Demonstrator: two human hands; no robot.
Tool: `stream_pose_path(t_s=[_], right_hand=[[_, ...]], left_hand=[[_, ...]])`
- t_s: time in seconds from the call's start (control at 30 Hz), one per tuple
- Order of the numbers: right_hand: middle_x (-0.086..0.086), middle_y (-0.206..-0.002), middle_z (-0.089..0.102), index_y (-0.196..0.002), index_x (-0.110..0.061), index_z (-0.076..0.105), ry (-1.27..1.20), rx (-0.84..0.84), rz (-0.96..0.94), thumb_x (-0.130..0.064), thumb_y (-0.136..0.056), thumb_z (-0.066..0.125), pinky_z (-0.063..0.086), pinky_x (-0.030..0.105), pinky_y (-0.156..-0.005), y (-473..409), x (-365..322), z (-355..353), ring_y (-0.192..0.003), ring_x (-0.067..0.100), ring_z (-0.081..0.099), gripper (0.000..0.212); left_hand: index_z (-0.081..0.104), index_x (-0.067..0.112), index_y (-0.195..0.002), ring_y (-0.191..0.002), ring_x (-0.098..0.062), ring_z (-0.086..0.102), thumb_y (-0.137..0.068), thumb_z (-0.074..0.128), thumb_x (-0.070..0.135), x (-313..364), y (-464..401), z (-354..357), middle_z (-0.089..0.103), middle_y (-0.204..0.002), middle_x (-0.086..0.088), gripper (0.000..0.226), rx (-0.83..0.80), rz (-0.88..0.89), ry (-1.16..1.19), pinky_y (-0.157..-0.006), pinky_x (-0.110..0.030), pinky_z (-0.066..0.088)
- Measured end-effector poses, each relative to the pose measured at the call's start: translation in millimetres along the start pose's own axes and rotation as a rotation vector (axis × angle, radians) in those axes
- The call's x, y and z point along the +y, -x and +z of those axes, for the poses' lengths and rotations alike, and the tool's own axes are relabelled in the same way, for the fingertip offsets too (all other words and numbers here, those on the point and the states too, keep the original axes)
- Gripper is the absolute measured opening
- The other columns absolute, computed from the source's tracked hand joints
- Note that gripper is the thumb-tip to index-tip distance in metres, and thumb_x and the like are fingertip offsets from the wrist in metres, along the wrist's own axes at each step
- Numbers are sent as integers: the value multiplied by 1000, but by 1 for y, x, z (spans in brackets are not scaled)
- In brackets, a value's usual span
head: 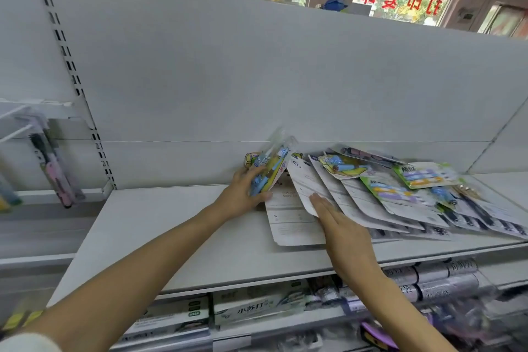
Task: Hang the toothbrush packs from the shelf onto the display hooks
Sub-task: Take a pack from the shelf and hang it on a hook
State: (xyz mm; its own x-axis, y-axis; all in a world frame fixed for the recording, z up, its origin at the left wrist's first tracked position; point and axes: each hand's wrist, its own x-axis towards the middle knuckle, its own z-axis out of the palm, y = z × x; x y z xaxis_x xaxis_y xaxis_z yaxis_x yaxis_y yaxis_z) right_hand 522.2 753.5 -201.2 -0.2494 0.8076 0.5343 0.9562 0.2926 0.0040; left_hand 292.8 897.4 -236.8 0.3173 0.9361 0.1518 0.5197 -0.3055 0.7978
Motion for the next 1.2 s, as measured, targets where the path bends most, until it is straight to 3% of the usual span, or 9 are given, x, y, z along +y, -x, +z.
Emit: stream_pose_path(t_s=[0.17,0.37,0.5,0.6,0.67,0.77,0.9,1.07,1.2], right_hand=[[10,-86,75,-131,-8,60,-39,44,138,18,-53,82,29,24,-41,-6,-11,-7,-50,31,62,86],[8,-75,72,-134,-12,58,-293,242,325,5,-90,63,36,29,-47,-13,-17,-21,-57,35,65,47],[11,-69,69,-129,-5,60,-328,372,294,3,-93,60,28,25,-45,-10,-21,-28,-52,34,62,37],[13,-84,74,-136,-12,54,-262,456,160,-5,-95,54,39,28,-49,-6,-30,-22,-63,26,63,41],[13,-109,75,-136,-9,56,-180,513,10,8,-88,55,52,30,-64,-3,-42,-18,-84,24,70,51],[10,-135,63,-134,-3,59,-121,523,-234,22,-83,36,50,26,-94,-3,-67,-12,-124,22,61,61],[9,-140,58,-130,-4,63,-103,373,-379,12,-93,15,52,31,-98,3,-106,7,-130,23,56,62],[9,-150,48,-139,-8,55,-187,210,-554,8,-95,47,45,41,-110,7,-150,29,-142,26,42,47],[-1,-156,41,-141,-16,55,-289,1,-518,-42,-99,56,42,39,-113,3,-191,31,-148,18,32,50]], left_hand=[[39,34,-146,-127,-31,45,-85,71,46,1,3,-3,29,-150,-4,70,113,-6,-309,-102,-41,45],[53,14,-136,-122,-29,45,-101,50,33,8,17,-19,42,-145,-3,40,225,164,-367,-97,-35,43],[48,11,-117,-91,-24,63,-104,40,35,17,33,-32,65,-119,-6,29,202,82,-221,-65,-30,46],[40,18,-135,-109,-23,64,-106,38,30,25,47,-41,60,-133,1,32,142,-31,42,-83,-39,56],[37,27,-141,-117,-19,61,-106,38,23,30,58,-46,58,-136,5,36,100,-118,308,-91,-38,54],[49,33,-132,-106,-19,69,-106,37,27,38,78,-59,68,-125,2,29,65,-228,592,-84,-41,59],[65,24,-121,-95,-28,73,-97,24,66,40,106,-84,75,-111,-6,64,64,-313,802,-65,-38,60],[62,26,-122,-102,-25,71,-96,60,35,14,145,-116,74,-114,1,28,117,-258,673,-86,-49,58],[58,28,-124,-97,-16,73,-95,63,25,-6,177,-146,74,-111,9,30,173,-232,658,-73,-34,59]])
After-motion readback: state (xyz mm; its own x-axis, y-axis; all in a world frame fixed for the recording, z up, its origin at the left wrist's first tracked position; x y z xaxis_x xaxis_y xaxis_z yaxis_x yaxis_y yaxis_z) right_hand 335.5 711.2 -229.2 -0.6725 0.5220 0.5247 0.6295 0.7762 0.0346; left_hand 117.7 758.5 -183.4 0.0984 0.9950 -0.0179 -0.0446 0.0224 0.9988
